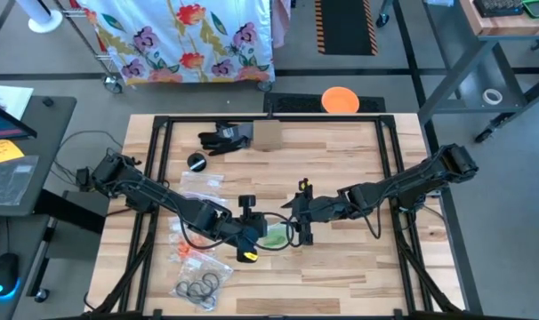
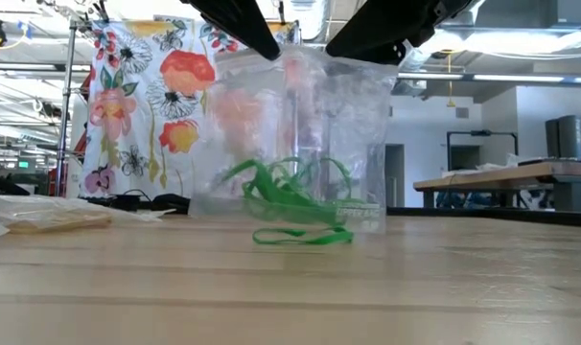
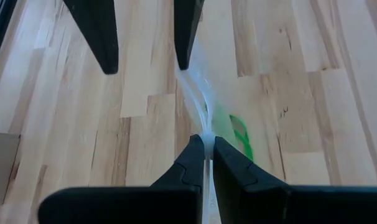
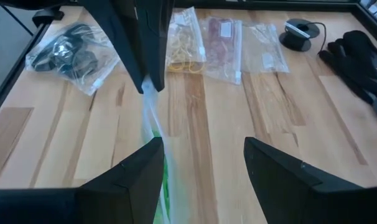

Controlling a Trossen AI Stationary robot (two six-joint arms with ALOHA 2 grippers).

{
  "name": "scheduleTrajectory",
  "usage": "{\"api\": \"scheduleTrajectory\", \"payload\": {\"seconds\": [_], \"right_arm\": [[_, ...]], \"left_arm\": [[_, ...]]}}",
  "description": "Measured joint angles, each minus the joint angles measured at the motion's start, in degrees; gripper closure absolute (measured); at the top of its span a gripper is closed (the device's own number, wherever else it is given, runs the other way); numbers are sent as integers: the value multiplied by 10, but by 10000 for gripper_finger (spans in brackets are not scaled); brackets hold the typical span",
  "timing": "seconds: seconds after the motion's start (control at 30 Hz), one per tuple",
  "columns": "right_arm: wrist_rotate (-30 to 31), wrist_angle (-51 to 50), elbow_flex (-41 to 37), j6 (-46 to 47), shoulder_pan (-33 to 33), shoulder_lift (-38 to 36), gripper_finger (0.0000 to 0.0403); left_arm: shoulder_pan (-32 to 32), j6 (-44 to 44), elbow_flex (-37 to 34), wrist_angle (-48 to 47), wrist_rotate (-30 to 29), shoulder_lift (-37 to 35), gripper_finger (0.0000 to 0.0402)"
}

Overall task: Sort rubber bands
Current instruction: Open the transparent zip bag

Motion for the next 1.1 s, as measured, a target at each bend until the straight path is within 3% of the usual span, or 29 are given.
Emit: {"api": "scheduleTrajectory", "payload": {"seconds": [0.63, 0.83, 1.03, 1.1], "right_arm": [[-14, 40, 6, -11, 5, 40, 187], [26, 31, 13, -17, -7, 40, 187], [-54, 51, 13, -16, 3, 40, 187], [-52, 55, 13, -22, 7, 40, 187]], "left_arm": [[16, 13, 0, 36, -3, 0, 396], [16, 27, 0, 45, 7, 0, 396], [17, 28, 0, 48, 9, 0, 396], [18, 27, 0, 48, 9, 0, 396]]}}
